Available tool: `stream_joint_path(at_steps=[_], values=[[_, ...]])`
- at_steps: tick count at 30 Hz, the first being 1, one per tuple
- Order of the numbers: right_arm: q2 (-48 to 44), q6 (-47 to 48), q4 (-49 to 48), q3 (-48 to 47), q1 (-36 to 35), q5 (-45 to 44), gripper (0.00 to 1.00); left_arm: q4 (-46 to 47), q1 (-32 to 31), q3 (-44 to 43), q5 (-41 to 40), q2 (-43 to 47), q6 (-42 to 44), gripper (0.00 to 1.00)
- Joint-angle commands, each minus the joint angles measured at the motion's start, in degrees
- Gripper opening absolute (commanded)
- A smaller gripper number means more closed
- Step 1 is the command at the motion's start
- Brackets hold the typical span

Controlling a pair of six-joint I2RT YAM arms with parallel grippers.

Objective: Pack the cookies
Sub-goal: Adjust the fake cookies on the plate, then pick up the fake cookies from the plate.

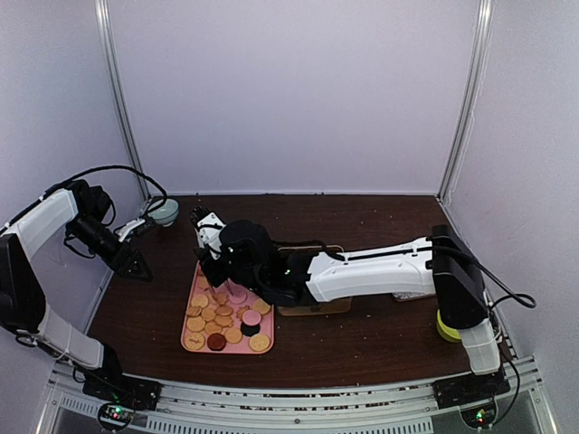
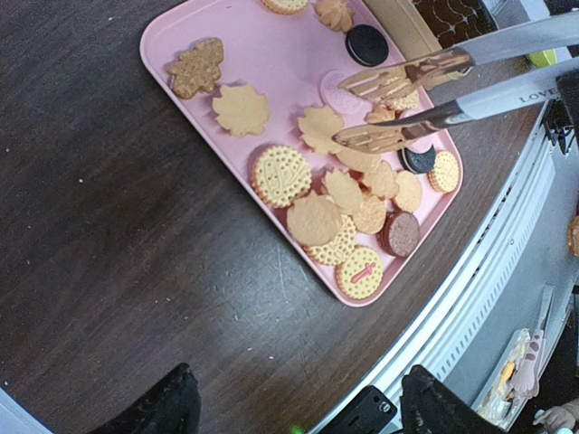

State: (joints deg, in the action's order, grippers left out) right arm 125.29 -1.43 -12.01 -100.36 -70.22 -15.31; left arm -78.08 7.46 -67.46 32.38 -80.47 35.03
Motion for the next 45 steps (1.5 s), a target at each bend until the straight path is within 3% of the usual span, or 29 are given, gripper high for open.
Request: stream_joint_path(at_steps=[1,10,26,35,41,45], values=[[-0.05,0.64,-0.47,-3.26,0.72,-1.15,0.37,-0.23,0.47,0.29,0.95,-0.33,0.13,0.79],[3.44,-2.78,0.18,-6.06,0.74,2.01,0.38,-0.34,0.47,0.31,0.69,-0.39,0.28,0.79],[6.08,-1.44,1.34,-6.39,0.77,0.03,0.37,-0.49,0.45,0.07,0.97,-1.01,0.42,0.79],[2.6,-1.72,-0.69,-4.79,0.79,-1.69,0.11,-0.71,0.5,0.29,0.85,-0.84,0.51,0.78],[-2.72,-0.88,-1.88,-2.38,1.41,-2.12,0.07,-0.76,0.48,0.21,0.97,-0.76,0.49,0.78],[-9.79,-0.7,-5.49,4.58,2.96,-3.05,0.03,-0.89,0.51,0.06,0.96,-0.7,0.56,0.78]])
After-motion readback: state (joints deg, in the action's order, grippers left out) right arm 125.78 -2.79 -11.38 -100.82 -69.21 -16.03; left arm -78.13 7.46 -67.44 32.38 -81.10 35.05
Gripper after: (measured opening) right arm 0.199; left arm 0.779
